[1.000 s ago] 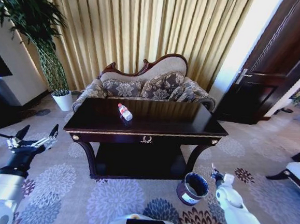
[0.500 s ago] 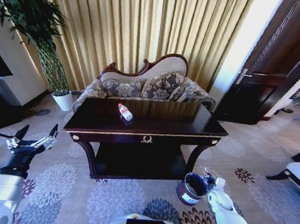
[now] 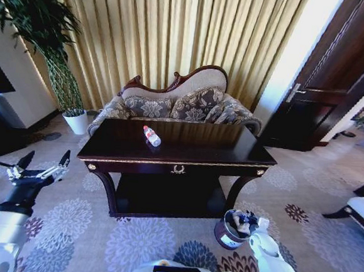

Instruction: Move to the front of the table and place the trash on the table into the trash bin.

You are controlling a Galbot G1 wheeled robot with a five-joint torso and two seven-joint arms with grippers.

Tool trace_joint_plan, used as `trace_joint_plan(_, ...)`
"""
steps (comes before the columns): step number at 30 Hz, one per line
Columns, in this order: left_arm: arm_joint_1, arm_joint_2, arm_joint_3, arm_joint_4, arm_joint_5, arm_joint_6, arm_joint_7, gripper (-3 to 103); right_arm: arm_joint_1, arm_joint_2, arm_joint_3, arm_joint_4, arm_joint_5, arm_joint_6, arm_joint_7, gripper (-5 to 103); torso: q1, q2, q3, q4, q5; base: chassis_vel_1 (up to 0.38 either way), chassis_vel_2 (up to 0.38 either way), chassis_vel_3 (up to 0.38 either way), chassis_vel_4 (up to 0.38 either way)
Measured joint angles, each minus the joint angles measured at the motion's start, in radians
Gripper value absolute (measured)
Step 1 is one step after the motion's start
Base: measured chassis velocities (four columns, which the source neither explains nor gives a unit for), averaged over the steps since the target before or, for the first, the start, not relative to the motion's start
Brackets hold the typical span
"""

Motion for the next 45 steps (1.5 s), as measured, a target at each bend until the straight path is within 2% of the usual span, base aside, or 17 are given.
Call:
trace_joint_plan(2, 0.0, 0.0, 0.0, 0.0, 0.0, 0.0, 0.0, 100, -0.002, 0.0, 0.002, 0.0, 0.0, 0.0, -0.001, 38, 0.0, 0.0, 0.0, 0.0, 0.0, 0.0, 0.0, 0.0, 0.0)
trace_joint_plan(3, 0.0, 0.001, 0.0, 0.0, 0.0, 0.0, 0.0, 100, -0.002, 0.0, 0.003, 0.0, 0.0, -0.001, -0.001, 38, 0.0, 0.0, 0.0, 0.0, 0.0, 0.0, 0.0, 0.0, 0.0)
trace_joint_plan(4, 0.0, 0.002, -0.001, 0.0, -0.001, 0.0, 0.0, 100, -0.003, -0.001, 0.006, 0.002, 0.0, -0.001, -0.001, 50, 0.0, 0.0, 0.0, 0.0001, 0.0, 0.0, 0.0, 0.0, 0.0)
trace_joint_plan(5, 0.0, 0.002, -0.001, 0.0, -0.001, 0.0, 0.0, 100, -0.003, -0.001, 0.006, 0.002, 0.0, -0.001, -0.001, 50, 0.0, 0.0, 0.0, 0.0001, 0.0, 0.0, 0.0, 0.0, 0.0)
trace_joint_plan(8, 0.0, 0.003, -0.001, 0.0, -0.001, 0.0, 0.0, 100, -0.008, -0.001, 0.008, 0.008, 0.0, -0.002, -0.001, 66, 0.0, 0.0, 0.0, 0.0, 0.0, 0.0, 0.0, 0.0, 0.0)
trace_joint_plan(10, 0.0, 0.003, -0.001, 0.0, -0.001, 0.0, 0.0, 100, -0.009, -0.002, 0.008, 0.008, -0.001, -0.002, -0.001, 66, 0.0, 0.0, 0.0, 0.0, 0.0, 0.0, 0.0, 0.0, 0.0)
trace_joint_plan(13, 0.0, 0.004, -0.001, 0.0, -0.001, 0.0, 0.0, 100, -0.015, -0.002, 0.009, 0.013, -0.004, -0.002, -0.004, 82, 0.0, 0.0, 0.0, 0.0, 0.0, 0.0, 0.0, 0.0, 0.0)
trace_joint_plan(16, 0.001, 0.004, -0.001, 0.0, -0.001, 0.0, 0.0, 100, -0.016, -0.002, 0.01, 0.014, -0.005, -0.002, -0.004, 88, 0.0, 0.0, 0.0, 0.0, 0.0, 0.0, 0.0, 0.0, 0.0)
trace_joint_plan(18, 0.001, 0.004, -0.001, 0.0, -0.001, 0.0, 0.0, 100, -0.018, -0.002, 0.01, 0.015, -0.003, -0.003, -0.004, 97, 0.0, 0.0, 0.0, 0.0001, 0.0, 0.0, 0.0, 0.0, 0.0)
trace_joint_plan(33, 0.001, 0.004, -0.007, 0.0, 0.0, 0.0, -0.002, 100, -0.035, -0.014, 0.037, 0.042, 0.024, -0.005, -0.022, 100, 0.0, 0.0, 0.0, -0.0001, 0.0001, 0.0, 0.0, 0.0, 0.0)
trace_joint_plan(38, 0.002, 0.005, -0.015, 0.0, 0.0, -0.006, -0.002, 100, -0.084, -0.038, 0.071, 0.186, 0.099, -0.025, -0.03, 100, 0.0, 0.0, 0.0, 0.0001, 0.0, 0.0, 0.0, 0.0, 0.0)
trace_joint_plan(45, 0.005, 0.004, -0.016, 0.004, -0.001, -0.009, -0.002, 100, -0.209, -0.071, 0.134, 0.484, 0.115, -0.029, -0.05, 100, 0.0, 0.0, 0.0, 0.0, 0.0, 0.0, 0.0, 0.0, 0.0)
